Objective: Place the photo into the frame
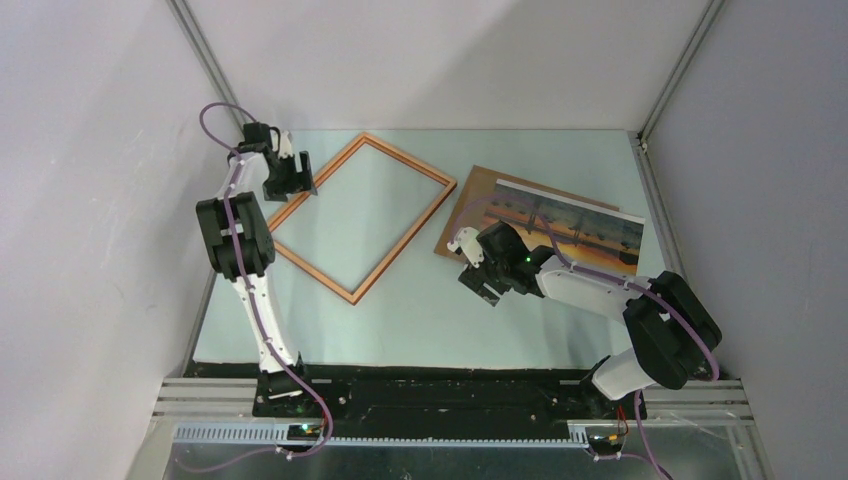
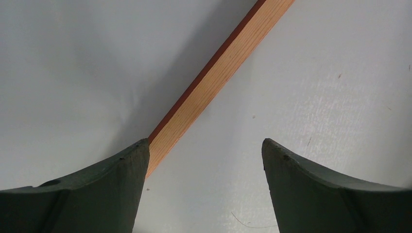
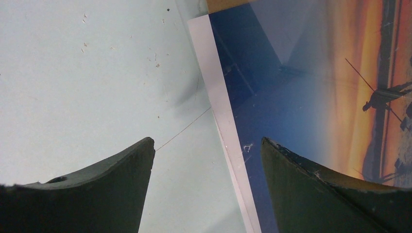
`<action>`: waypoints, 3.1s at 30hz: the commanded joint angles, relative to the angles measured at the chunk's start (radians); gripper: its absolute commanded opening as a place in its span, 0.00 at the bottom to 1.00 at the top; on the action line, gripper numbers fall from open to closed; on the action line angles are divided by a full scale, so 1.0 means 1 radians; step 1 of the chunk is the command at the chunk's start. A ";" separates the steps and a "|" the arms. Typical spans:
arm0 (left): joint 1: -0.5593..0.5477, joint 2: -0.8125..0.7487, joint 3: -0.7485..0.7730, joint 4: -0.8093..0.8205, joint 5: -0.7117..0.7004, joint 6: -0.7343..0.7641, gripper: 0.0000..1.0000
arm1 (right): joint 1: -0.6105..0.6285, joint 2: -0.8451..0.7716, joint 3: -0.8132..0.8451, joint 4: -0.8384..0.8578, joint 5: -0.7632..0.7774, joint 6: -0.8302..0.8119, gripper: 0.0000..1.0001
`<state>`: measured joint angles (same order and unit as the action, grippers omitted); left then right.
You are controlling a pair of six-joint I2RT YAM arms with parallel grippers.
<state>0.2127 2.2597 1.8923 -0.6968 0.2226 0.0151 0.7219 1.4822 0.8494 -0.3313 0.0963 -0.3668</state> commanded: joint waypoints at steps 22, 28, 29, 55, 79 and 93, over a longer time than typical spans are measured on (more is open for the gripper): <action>0.003 0.008 -0.107 0.005 0.117 -0.213 0.88 | -0.005 -0.033 0.032 0.007 -0.011 0.012 0.84; 0.002 -0.097 -0.263 0.006 0.106 -0.200 0.84 | -0.025 -0.039 0.032 0.011 -0.024 0.014 0.83; 0.002 -0.120 -0.301 0.006 0.099 -0.198 0.84 | -0.028 -0.041 0.032 0.012 -0.024 0.013 0.83; -0.054 -0.316 -0.604 0.006 -0.108 -0.118 0.27 | -0.055 -0.070 0.032 0.007 -0.029 0.013 0.83; 0.086 -0.410 -0.697 0.005 -0.083 -0.079 0.18 | -0.231 -0.169 0.033 -0.056 -0.141 -0.002 0.85; 0.086 -0.431 -0.620 -0.033 -0.088 -0.034 0.74 | -0.230 -0.213 -0.044 -0.155 -0.105 -0.089 0.99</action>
<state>0.2924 1.8626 1.2358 -0.6979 0.1482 -0.0490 0.4812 1.2873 0.8345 -0.4625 -0.0391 -0.4103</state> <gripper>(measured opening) 0.657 0.966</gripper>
